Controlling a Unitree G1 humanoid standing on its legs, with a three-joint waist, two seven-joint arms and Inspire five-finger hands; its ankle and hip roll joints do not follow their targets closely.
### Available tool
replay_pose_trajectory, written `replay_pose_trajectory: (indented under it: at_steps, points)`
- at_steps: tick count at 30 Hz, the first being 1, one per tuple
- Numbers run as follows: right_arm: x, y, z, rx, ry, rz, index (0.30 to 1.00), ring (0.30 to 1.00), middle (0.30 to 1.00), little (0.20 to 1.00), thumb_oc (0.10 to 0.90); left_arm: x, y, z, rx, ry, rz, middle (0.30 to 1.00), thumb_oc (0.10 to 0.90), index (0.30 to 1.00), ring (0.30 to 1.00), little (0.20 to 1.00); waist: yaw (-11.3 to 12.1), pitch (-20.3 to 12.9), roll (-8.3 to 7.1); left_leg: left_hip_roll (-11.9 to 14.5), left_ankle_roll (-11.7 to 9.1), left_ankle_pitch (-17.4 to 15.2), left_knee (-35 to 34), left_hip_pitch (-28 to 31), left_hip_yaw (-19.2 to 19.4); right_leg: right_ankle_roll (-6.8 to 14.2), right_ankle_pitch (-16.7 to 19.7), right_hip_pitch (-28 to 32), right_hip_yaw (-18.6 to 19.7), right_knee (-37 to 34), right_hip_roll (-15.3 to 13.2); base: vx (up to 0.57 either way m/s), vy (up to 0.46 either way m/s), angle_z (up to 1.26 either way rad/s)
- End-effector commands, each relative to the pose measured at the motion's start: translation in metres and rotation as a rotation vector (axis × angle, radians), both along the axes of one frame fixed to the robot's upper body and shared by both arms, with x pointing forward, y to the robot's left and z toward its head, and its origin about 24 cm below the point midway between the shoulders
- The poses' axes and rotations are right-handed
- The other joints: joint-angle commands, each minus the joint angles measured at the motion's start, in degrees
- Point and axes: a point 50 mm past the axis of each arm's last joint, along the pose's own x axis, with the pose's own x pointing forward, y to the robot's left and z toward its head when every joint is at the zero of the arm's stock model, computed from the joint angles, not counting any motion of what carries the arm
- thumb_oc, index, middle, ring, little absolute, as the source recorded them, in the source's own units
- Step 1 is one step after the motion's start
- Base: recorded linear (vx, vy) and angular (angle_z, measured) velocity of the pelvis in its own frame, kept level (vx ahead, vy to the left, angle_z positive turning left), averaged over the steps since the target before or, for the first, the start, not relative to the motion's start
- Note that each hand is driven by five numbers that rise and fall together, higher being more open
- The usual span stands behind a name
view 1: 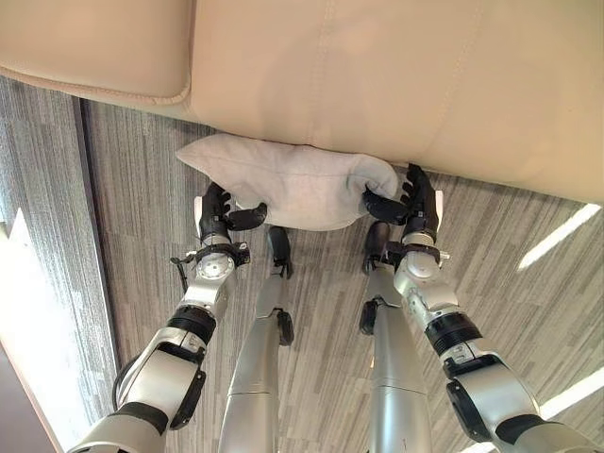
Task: Pick up all the scattered cushions and arrange them neatly on the sofa.
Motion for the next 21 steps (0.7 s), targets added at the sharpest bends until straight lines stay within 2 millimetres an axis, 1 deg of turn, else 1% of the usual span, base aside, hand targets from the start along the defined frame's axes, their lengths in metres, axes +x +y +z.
replay_pose_trajectory:
  at_steps: [1,3,4,5,7,9,11,12,13,14,15,16,17,18,19,21]
  points:
    - [-0.002,0.064,0.059,0.036,-0.278,0.249,0.3,0.3,0.3,0.3,0.4,0.003,-0.026,0.029,0.001,-0.154,-0.102,0.3,0.4,0.3,0.3,0.3,-0.1,-4.6,-2.05,0.1,-3.0,-8.7,3.4,-0.7,-1.8,5.3,-0.9,0.0,1.7,-3.9,-3.0,0.0,0.0,0.0]
    - [-0.005,0.068,0.061,0.046,-0.299,0.275,0.3,0.3,0.3,0.3,0.4,0.002,-0.037,0.037,-0.007,-0.191,-0.137,0.3,0.4,0.3,0.3,0.3,-0.1,-5.1,-2.03,-0.1,-2.9,-8.7,3.3,-0.8,-1.9,5.2,-1.2,-0.3,1.8,-3.6,-2.7,0.0,0.0,0.0]
    - [-0.005,0.068,0.061,0.046,-0.299,0.275,0.3,0.3,0.3,0.3,0.4,0.002,-0.037,0.036,-0.007,-0.19,-0.137,0.3,0.4,0.3,0.3,0.3,-0.1,-5.1,-2.04,-0.1,-2.9,-8.7,3.3,-0.8,-1.9,5.2,-1.2,-0.3,1.8,-3.6,-2.7,0.0,0.0,0.0]
    - [-0.007,0.069,0.062,0.054,-0.314,0.289,0.3,0.3,0.3,0.3,0.4,0.0,-0.042,0.044,-0.025,-0.229,-0.156,0.3,0.4,0.3,0.3,0.3,-0.1,-5.7,-2.03,-0.2,-2.9,-8.9,3.4,-0.8,-1.9,5.2,-1.3,-0.6,1.8,-3.3,-2.6,0.0,-0.03,-0.01]
    - [-0.01,0.067,0.061,0.058,-0.322,0.291,0.3,0.3,0.3,0.3,0.4,-0.002,-0.045,0.046,-0.046,-0.249,-0.167,0.3,0.4,0.3,0.3,0.3,-0.2,-6.3,-2.01,-0.2,-3.0,-9.0,3.5,-0.7,-1.8,5.2,-1.5,-0.3,1.8,-3.2,-2.4,0.0,-0.016,0.0]
    - [-0.013,0.062,0.052,0.056,-0.305,0.287,0.3,0.3,0.3,0.3,0.4,-0.006,-0.047,0.043,-0.068,-0.253,-0.179,0.3,0.4,0.3,0.3,0.3,-0.2,-7.0,-2.0,-0.1,-3.1,-9.0,3.2,0.3,-1.7,5.3,-1.6,0.4,1.7,-3.3,-2.2,0.0,0.0,0.0]
    - [-0.016,0.058,0.043,0.06,-0.284,0.28,0.3,0.3,0.3,0.3,0.4,-0.01,-0.048,0.036,-0.095,-0.239,-0.188,0.3,0.4,0.3,0.3,0.3,-0.3,-7.8,-1.96,-0.1,-3.1,-9.1,2.9,1.3,-1.7,5.2,-1.6,1.4,1.4,-3.5,-2.1,0.02,-0.029,0.0]
    - [-0.02,0.054,0.028,0.079,-0.241,0.274,0.3,0.3,0.3,0.3,0.4,-0.014,-0.049,0.026,-0.124,-0.212,-0.195,0.3,0.4,0.3,0.3,0.3,-0.5,-8.3,-1.89,-0.2,-3.2,-9.1,2.3,3.3,-1.8,5.1,-1.7,3.2,1.1,-3.7,-1.8,0.02,-0.053,0.0]
    - [-0.021,0.054,0.028,0.079,-0.239,0.274,0.3,0.3,0.3,0.3,0.4,-0.015,-0.049,0.025,-0.124,-0.211,-0.195,0.3,0.4,0.3,0.3,0.3,-0.5,-8.3,-1.88,-0.2,-3.2,-9.1,2.2,3.5,-1.8,5.1,-1.7,3.4,1.1,-3.7,-1.8,0.02,-0.056,-0.04]
    - [-0.023,0.052,0.019,0.089,-0.214,0.272,0.3,0.3,0.3,0.3,0.4,-0.018,-0.05,0.019,-0.131,-0.195,-0.206,0.3,0.4,0.3,0.3,0.3,-0.6,-8.6,-1.81,-0.2,-3.3,-9.1,1.9,4.8,-1.9,5.1,-1.8,4.6,0.9,-3.9,-1.7,0.0,-0.016,-0.06]
    - [-0.024,0.052,0.019,0.089,-0.214,0.272,0.3,0.3,0.3,0.3,0.4,-0.018,-0.05,0.019,-0.131,-0.194,-0.206,0.3,0.4,0.3,0.3,0.3,-0.6,-8.6,-1.8,-0.2,-3.3,-9.1,1.9,4.8,-1.9,5.1,-1.8,4.7,0.9,-3.9,-1.7,-0.01,-0.066,-0.05]
    - [-0.033,0.044,-0.002,0.109,-0.158,0.265,0.3,0.3,0.3,0.3,0.4,-0.03,-0.052,0.0,-0.152,-0.15,-0.229,0.3,0.4,0.3,0.3,0.3,-0.7,-9.1,-1.66,-0.3,-3.4,-9.3,0.6,10.0,-2.1,4.9,-2.1,9.5,0.3,-4.3,-1.5,-0.01,-0.05,-0.01]
    - [-0.034,0.044,-0.002,0.109,-0.157,0.265,0.3,0.3,0.3,0.3,0.4,-0.031,-0.052,-0.001,-0.152,-0.148,-0.229,0.3,0.4,0.3,0.3,0.3,-0.7,-8.9,-1.64,-0.3,-3.5,-9.3,0.5,10.3,-2.1,4.9,-2.0,9.8,0.2,-4.4,-1.5,-0.03,-0.089,0.0]
    - [-0.042,0.039,-0.015,0.125,-0.132,0.266,0.3,0.3,0.3,0.3,0.4,-0.04,-0.054,-0.012,-0.13,-0.124,-0.265,0.3,0.4,0.3,0.3,0.3,-0.9,-9.2,-1.54,-0.3,-3.7,-9.5,-0.5,14.1,-2.4,4.8,-2.5,13.6,-0.4,-5.0,-1.3,-0.02,-0.039,-0.01]
    - [-0.042,0.038,-0.015,0.125,-0.13,0.266,0.3,0.3,0.3,0.3,0.4,-0.04,-0.054,-0.013,-0.13,-0.122,-0.266,0.3,0.4,0.3,0.3,0.3,-0.9,-9.1,-1.51,-0.3,-3.8,-9.5,-0.6,14.4,-2.5,4.8,-2.5,13.9,-0.5,-5.1,-1.3,-0.02,-0.054,-0.03]
    - [-0.053,0.035,-0.027,0.144,-0.106,0.278,0.3,0.3,0.3,0.3,0.4,-0.051,-0.056,-0.022,-0.107,-0.105,-0.31,0.3,0.4,0.3,0.3,0.3,-1.2,-9.3,-1.54,-0.1,-4.1,-9.6,-1.5,18.6,-2.7,4.7,-2.8,18.4,-1.1,-6.1,-1.0,-0.02,-0.078,-0.05]
